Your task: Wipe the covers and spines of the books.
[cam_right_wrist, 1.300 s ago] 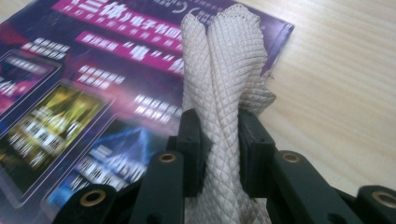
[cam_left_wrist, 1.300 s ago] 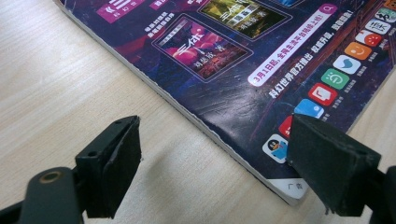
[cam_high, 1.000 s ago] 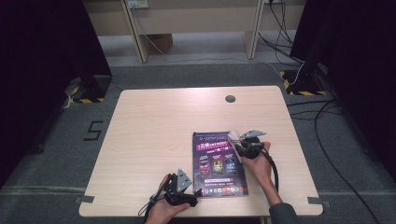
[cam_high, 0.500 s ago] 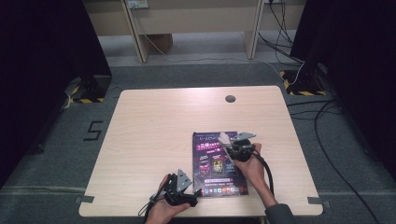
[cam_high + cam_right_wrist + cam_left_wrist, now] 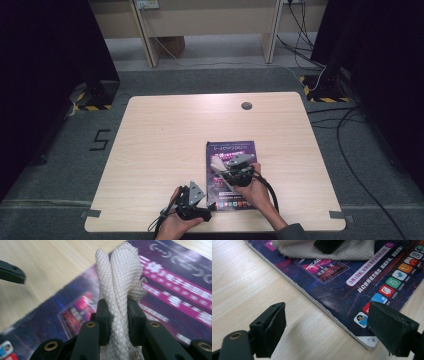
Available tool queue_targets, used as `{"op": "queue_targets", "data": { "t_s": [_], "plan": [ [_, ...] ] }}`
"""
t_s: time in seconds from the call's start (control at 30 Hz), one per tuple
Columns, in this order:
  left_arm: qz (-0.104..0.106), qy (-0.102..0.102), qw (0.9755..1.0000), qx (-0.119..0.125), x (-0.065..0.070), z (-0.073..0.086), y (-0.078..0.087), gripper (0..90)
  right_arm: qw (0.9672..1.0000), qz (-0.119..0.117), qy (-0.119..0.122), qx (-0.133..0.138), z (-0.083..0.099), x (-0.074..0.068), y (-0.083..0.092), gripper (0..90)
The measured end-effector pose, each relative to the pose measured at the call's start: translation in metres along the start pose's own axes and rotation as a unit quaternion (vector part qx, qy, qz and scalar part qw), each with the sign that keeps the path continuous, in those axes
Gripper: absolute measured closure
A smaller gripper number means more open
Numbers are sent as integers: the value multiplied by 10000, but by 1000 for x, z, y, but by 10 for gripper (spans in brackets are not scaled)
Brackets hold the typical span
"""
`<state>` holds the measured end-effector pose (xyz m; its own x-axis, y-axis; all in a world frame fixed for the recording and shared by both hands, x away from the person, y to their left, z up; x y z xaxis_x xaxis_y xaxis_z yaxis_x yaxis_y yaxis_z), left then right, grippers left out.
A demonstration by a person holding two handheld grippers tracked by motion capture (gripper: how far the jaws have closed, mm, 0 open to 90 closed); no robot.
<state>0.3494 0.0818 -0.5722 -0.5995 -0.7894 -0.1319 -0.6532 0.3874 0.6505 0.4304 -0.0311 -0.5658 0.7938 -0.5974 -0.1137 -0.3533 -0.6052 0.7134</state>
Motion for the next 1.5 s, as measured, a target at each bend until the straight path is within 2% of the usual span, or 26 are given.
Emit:
{"op": "queue_targets", "data": {
  "t_s": [0.17, 0.33, 0.57, 0.7, 0.87, 1.13, 1.5],
  "plan": [
    [-3, -9, 10000, -4, 0, 0, 0, 149, 9997, -210, 134, -2, -10, -12, -12, 746],
    [-13, -9, 10000, 14, 0, 0, 0, 149, 9997, -184, 159, 8, -20, -8, -22, 747],
    [-21, -12, 10000, 16, 0, 0, 0, 149, 9999, 63, -2, 92, -37, 15, -35, 747],
    [-40, -35, 10000, 13, 0, 0, 1, 149, 9995, 278, -109, 66, -44, 28, -39, 745],
    [-33, -18, 10000, 22, 0, 0, 0, 150, 9986, 430, -289, 77, -49, 42, -42, 745],
    [-40, -20, 10000, 37, 1, 0, 0, 150, 9965, 672, -487, 57, -44, 67, -32, 744],
    [-40, 9, 10000, 42, 1, 1, 0, 150, 9908, 1033, -864, 114, -20, 107, 0, 744]
  ]
}}
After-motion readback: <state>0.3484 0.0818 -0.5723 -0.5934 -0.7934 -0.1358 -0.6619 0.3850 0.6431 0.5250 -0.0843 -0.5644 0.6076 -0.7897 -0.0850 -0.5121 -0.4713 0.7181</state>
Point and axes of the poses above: each handheld gripper's, and its own axes: y roughly backward along the jaws, z roughly out of its underside, x roughly to its right, the point moved 9 cm from there along -y, roughly forward along the jaws, and after that the axes turned 6 degrees about -z, right-handed, at the moved point
